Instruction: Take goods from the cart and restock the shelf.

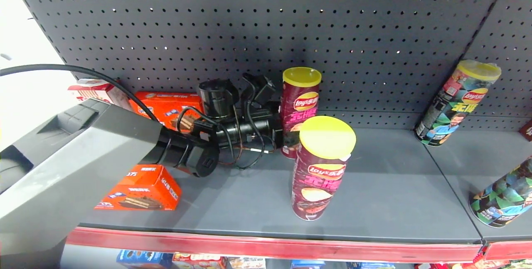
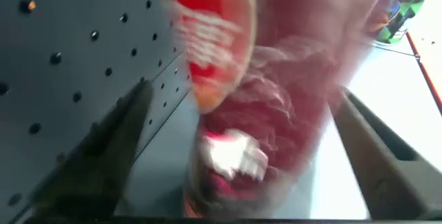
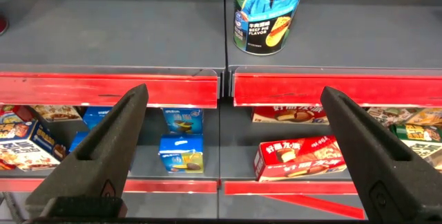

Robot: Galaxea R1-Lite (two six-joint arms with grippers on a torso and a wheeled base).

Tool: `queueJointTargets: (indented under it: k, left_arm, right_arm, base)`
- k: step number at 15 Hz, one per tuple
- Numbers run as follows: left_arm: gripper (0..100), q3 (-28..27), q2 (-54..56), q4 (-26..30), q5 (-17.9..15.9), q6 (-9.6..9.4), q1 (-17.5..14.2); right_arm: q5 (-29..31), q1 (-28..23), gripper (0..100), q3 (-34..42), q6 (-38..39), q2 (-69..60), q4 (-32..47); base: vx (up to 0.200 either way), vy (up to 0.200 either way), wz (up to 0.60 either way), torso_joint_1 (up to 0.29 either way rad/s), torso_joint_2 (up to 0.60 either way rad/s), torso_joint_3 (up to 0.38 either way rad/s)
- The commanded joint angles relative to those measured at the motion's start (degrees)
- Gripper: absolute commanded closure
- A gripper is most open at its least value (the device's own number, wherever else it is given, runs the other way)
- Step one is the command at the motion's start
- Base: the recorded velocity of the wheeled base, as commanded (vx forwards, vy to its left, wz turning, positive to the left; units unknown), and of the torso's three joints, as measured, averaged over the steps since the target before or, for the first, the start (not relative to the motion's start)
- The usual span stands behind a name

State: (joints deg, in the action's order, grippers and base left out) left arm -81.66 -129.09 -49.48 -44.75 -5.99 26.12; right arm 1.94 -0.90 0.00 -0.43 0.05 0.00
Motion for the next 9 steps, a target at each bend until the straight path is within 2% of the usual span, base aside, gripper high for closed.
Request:
queueJointTargets:
  k: [1,2,4,7,8,9]
  left_arm:
    - [0,2.56,3.31,0.00,0.10,0.10,-0.37]
    - [0,4.76,5.51,0.09,0.81,0.10,-0.46]
    - [0,8.28,9.73,4.04,2.74,-1.05,-0.99]
    - [0,9.77,13.16,13.53,7.13,-7.46,-0.99]
    - [0,9.95,13.51,14.94,7.93,-8.34,-0.99]
    - [0,9.95,13.60,14.94,8.89,-8.34,-0.99]
  right_arm:
    - [0.00,0.02,0,0.00,-0.01,0.13,0.00]
    - [0.00,0.02,0,0.00,-0.01,0.13,0.00]
    - [0.00,0.02,0,0.00,-0.01,0.13,0.00]
    - [0.00,0.02,0,0.00,-0.01,0.13,0.00]
    - [0.00,0.02,0,0.00,-0.01,0.13,0.00]
    - [0.00,0.02,0,0.00,-0.01,0.13,0.00]
  base:
    - [0.000,0.000,0.00,0.000,0.00,0.000]
    - [0.000,0.000,0.00,0.000,0.00,0.000]
    - [0.000,0.000,0.00,0.000,0.00,0.000]
    - [0.000,0.000,0.00,0.000,0.00,0.000]
    - [0.000,0.000,0.00,0.000,0.00,0.000]
    - [0.000,0.000,0.00,0.000,0.00,0.000]
